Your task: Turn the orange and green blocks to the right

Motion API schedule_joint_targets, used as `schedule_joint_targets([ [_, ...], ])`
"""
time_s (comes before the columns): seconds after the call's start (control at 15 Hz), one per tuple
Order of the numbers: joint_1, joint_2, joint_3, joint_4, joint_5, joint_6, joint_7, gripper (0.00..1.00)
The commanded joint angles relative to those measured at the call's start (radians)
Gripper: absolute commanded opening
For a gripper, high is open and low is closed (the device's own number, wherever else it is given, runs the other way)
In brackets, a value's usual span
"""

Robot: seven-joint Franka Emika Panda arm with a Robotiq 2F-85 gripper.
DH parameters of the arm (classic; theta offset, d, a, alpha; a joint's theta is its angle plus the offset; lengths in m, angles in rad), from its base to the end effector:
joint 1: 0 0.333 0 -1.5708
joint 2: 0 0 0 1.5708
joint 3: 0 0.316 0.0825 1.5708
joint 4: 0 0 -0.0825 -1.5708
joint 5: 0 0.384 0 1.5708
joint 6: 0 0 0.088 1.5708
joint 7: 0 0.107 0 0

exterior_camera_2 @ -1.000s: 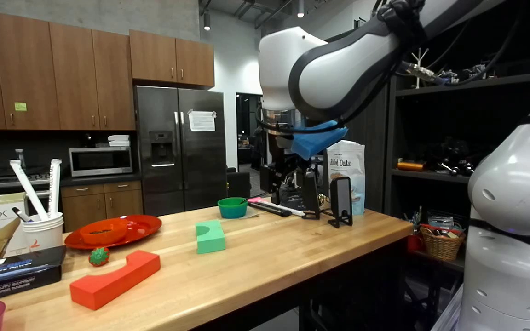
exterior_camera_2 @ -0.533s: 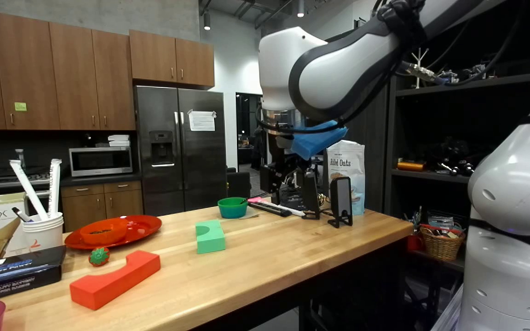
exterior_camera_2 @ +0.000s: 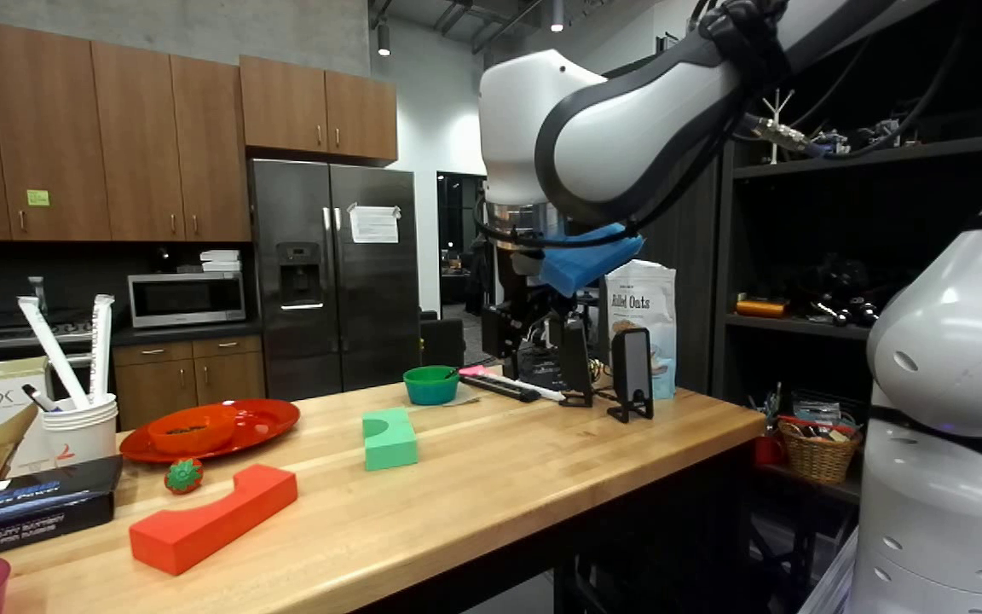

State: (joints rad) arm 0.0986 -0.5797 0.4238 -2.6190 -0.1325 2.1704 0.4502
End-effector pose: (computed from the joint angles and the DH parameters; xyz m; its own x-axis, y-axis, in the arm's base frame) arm 0.3343 0.1849 0.4313 0.9717 0.1168 0.2055 0.0575 -0.9602 0.2734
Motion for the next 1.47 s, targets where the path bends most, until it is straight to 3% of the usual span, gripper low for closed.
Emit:
schedule_joint_targets([
  [0.0,0.019,0.005,-0.018,0.002,-0.013,-0.004,0.010,1.00],
  [1.13,0.013,0.014,-0.003,0.018,-0.011,-0.027,0.059,1.00],
  [1.4,0.016,0.005,-0.002,-0.001,-0.014,0.057,0.089,1.00],
])
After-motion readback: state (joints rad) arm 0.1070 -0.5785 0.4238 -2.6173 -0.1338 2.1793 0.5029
